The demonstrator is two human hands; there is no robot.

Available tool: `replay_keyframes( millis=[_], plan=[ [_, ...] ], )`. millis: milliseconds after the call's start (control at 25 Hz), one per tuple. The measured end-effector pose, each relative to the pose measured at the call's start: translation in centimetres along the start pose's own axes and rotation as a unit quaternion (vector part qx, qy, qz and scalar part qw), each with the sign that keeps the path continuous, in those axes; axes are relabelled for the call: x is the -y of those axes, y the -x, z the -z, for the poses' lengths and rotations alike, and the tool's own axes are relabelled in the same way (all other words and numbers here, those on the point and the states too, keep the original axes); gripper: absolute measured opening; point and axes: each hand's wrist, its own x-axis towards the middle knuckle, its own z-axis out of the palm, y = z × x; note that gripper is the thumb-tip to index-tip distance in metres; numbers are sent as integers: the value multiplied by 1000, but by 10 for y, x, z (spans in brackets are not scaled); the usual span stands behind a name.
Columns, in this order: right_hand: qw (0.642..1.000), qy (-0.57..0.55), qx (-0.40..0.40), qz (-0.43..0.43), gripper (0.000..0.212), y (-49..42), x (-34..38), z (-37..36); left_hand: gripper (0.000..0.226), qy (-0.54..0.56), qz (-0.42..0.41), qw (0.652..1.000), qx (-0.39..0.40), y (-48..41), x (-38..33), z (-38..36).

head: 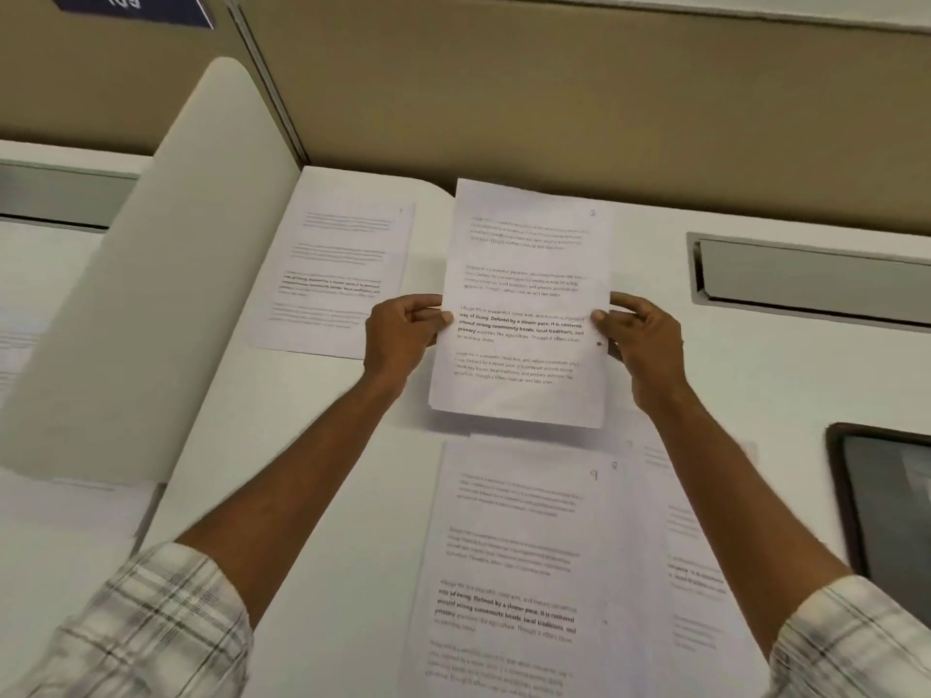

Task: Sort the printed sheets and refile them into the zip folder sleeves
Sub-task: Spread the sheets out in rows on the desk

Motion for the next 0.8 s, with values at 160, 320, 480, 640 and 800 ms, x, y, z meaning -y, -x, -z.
replay_keyframes(
  millis=[160, 320, 480, 640, 800],
  plan=[
    [994, 93, -37, 33, 35, -45, -17, -42, 31, -66, -10, 997, -39, -54, 20, 10],
    [986, 143, -66, 55, 35, -72, -31, -65, 31, -115, -46, 991, -48, -86, 32, 8],
    [976, 172, -62, 116, 34, -85, -42, -74, 39, -188, -113, 974, -60, -94, 31, 8],
    [948, 243, -39, 201, 35, -82, -52, -76, 36, -275, -244, 928, -59, -83, 41, 0],
    [882, 413, -26, 226, 24, -68, -62, -83, 48, -368, -295, 882, 14, -64, 64, -25]
  ],
)
